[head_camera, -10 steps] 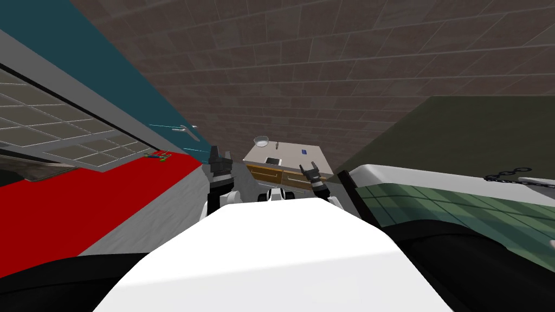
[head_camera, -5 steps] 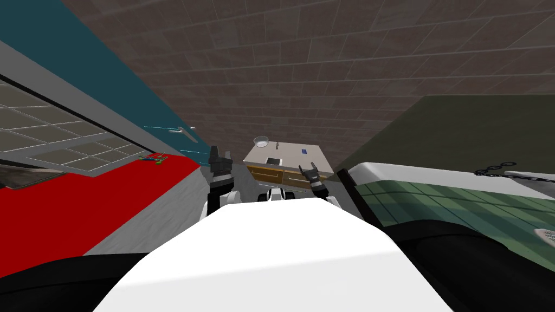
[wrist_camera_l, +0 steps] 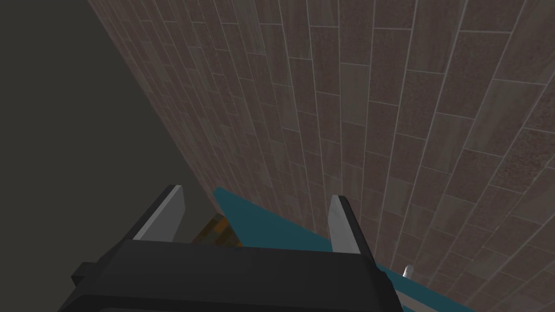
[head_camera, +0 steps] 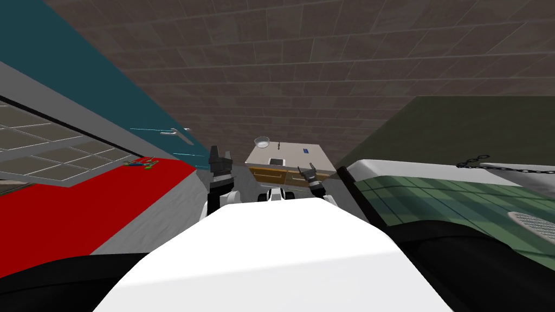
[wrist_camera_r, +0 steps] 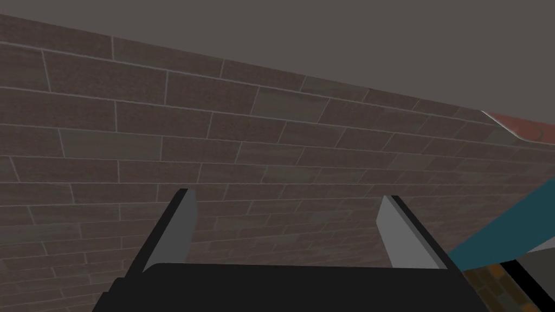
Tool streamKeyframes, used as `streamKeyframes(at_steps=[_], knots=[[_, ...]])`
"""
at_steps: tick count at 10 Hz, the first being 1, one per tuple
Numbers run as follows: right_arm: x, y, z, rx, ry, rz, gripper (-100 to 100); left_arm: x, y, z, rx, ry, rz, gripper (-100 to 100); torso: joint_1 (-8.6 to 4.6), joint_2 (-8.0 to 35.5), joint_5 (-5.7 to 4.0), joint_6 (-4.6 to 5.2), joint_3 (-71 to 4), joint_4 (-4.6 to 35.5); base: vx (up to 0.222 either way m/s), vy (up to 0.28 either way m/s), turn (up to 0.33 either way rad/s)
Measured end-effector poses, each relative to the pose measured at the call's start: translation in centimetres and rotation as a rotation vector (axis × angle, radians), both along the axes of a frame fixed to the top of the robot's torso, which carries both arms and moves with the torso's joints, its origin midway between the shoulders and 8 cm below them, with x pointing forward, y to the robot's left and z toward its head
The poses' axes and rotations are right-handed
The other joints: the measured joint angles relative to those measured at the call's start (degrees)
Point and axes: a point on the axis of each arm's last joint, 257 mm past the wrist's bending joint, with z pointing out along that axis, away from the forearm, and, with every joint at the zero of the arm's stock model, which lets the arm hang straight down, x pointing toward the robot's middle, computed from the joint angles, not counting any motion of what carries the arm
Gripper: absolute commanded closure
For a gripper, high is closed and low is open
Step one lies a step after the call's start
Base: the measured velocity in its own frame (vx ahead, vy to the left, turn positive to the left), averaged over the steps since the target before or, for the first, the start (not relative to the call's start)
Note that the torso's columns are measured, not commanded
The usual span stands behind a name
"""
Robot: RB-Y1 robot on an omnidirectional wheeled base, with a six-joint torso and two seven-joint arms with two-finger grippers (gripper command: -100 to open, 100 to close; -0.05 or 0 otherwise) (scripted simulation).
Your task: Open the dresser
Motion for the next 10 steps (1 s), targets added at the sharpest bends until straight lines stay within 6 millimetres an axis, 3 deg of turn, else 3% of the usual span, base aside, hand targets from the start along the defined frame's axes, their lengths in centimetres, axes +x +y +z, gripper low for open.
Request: streamKeyframes(at_steps=[10], knots=[[1.5, 0.4, -5.2, -0.281, 0.059, -0.047, -100, 0.0, 0.0, 0.0, 0.000, 0.000, 0.000, 0, -0.10, 0.0, -0.02, 0.00, 0.0, 0.0, 0.006, 0.099, -0.095]])
